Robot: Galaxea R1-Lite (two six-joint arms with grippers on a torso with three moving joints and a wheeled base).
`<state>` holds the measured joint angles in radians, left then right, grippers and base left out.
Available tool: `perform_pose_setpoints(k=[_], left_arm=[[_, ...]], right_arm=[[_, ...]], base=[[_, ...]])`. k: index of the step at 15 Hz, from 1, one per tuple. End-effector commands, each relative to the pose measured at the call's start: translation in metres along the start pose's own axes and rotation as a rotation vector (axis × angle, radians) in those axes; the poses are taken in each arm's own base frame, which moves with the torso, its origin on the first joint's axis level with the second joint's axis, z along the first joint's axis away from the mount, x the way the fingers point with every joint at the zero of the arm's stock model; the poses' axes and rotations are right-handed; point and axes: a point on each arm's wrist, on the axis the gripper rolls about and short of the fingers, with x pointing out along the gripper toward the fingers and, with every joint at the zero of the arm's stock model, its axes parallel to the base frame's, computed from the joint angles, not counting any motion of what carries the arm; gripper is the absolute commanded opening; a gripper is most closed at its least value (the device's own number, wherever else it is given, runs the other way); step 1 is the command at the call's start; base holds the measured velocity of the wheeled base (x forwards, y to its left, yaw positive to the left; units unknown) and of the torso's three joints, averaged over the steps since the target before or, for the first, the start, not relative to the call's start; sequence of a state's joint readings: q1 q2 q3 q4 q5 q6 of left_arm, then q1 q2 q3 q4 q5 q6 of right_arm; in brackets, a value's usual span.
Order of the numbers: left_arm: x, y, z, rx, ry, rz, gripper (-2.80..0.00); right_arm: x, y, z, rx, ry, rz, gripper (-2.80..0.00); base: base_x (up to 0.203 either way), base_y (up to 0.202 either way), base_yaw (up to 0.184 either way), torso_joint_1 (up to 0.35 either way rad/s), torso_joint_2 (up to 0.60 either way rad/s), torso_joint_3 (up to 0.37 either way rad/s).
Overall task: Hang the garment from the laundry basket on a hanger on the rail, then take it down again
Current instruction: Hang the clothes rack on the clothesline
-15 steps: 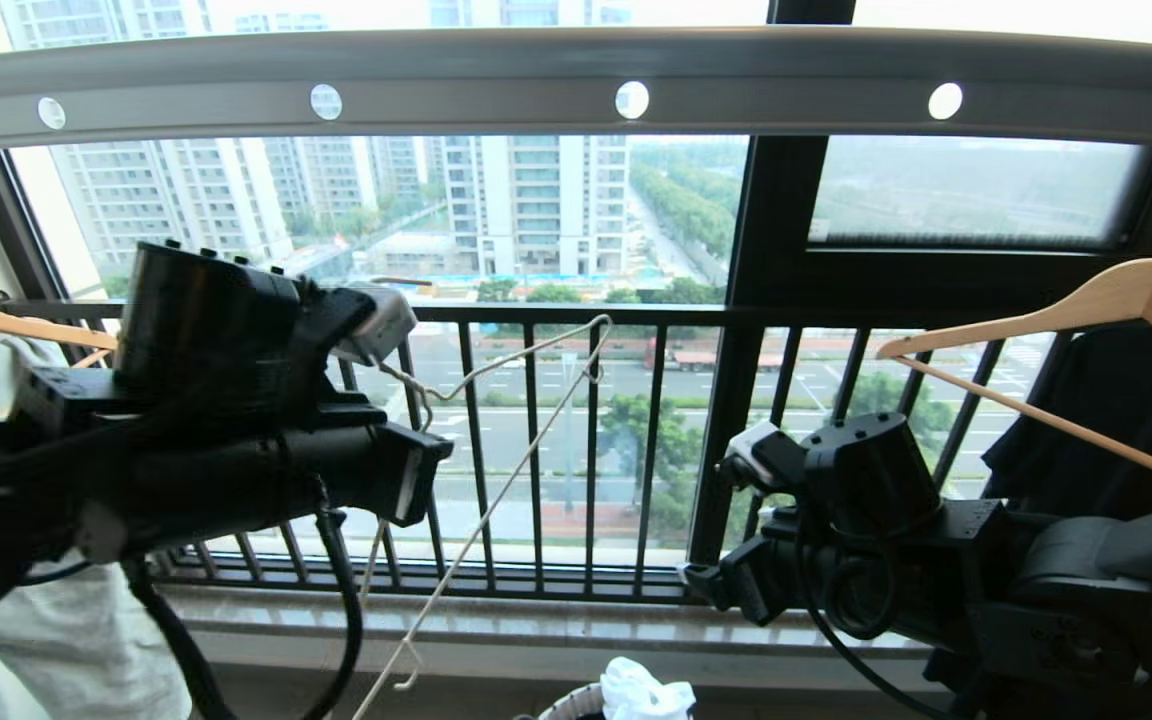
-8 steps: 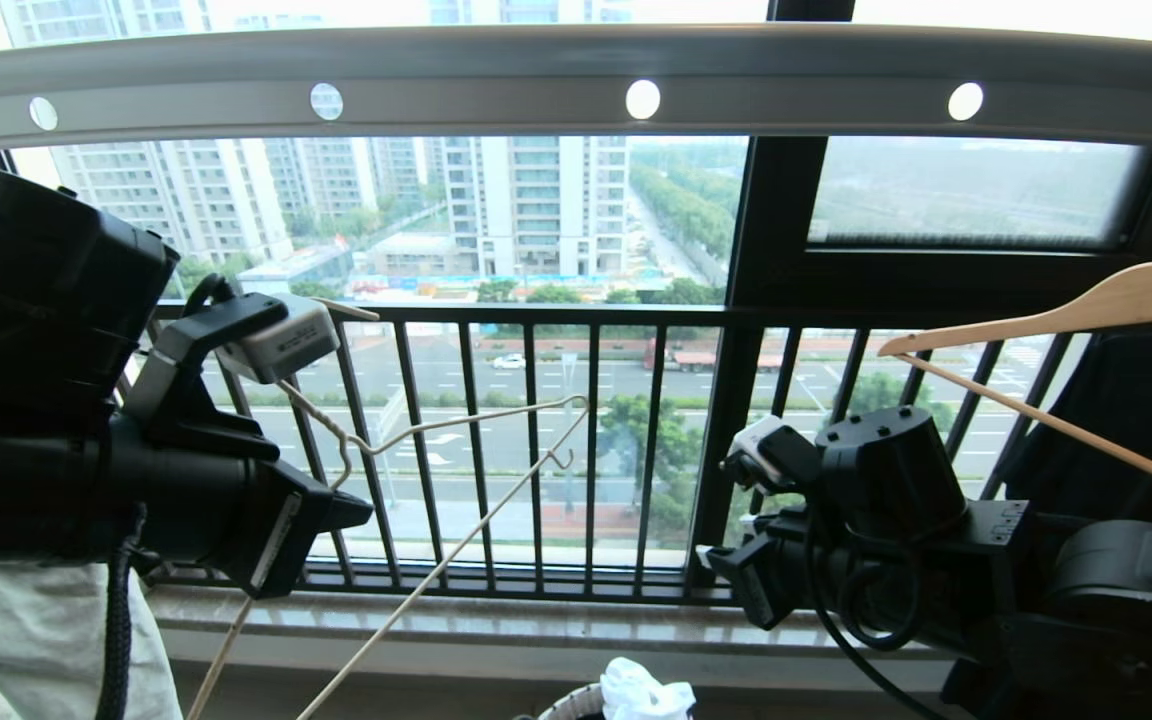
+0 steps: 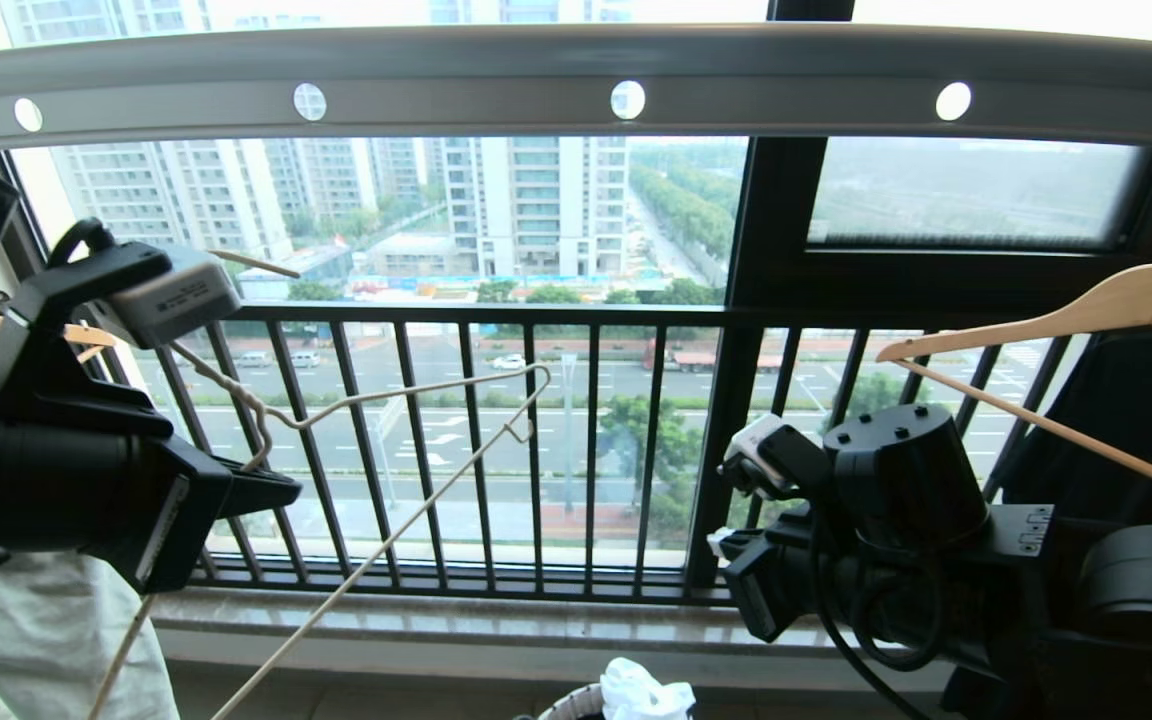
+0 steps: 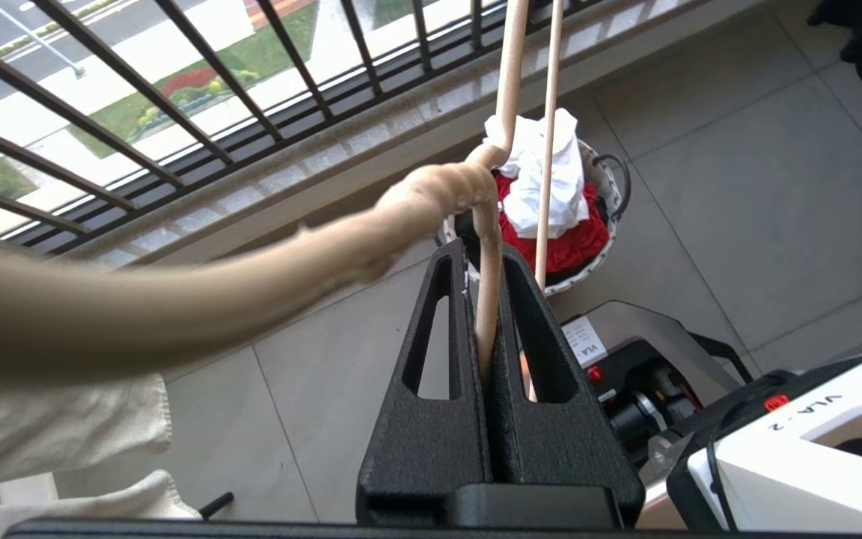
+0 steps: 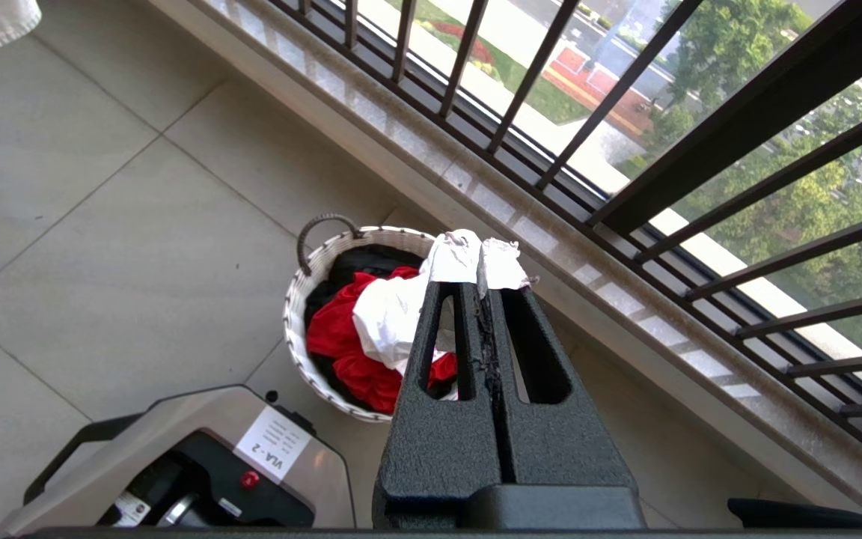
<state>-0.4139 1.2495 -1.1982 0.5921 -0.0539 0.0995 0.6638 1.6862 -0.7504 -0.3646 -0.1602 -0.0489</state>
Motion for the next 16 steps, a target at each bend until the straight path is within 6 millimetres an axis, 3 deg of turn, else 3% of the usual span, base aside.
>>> perform_pose_setpoints(k=[1, 4, 8, 16], left_arm=[[-0.021, 0.010, 0.002, -0.032, -0.062, 0.087, -2.80], [-0.044, 0.011, 0.005, -0.042, -0.145, 0.127, -2.80], [-0.036, 0.017, 0.007, -0.057, -0.102, 0.304, -2.80], [-0.051, 0.033, 0.011, -0.150, -0.126, 0.800, -2.80]], right_arm=[[0.001, 0.001, 0.001, -0.001, -0.003, 0.001, -2.80], [0.003, 0.001, -0.001, -0.002, 0.005, -0.001, -2.80], [0.005, 0.001, -0.002, -0.003, 0.011, 0.001, -2.80], [0.014, 0.003, -0.008, -0.007, 0.048, 0.003, -2.80]], base=[[0.000, 0.000, 0.000, 0.000, 0.00, 0.000], [0.000, 0.000, 0.000, 0.000, 0.00, 0.000], [0.000, 0.000, 0.000, 0.000, 0.00, 0.000], [0.000, 0.000, 0.000, 0.000, 0.00, 0.000]])
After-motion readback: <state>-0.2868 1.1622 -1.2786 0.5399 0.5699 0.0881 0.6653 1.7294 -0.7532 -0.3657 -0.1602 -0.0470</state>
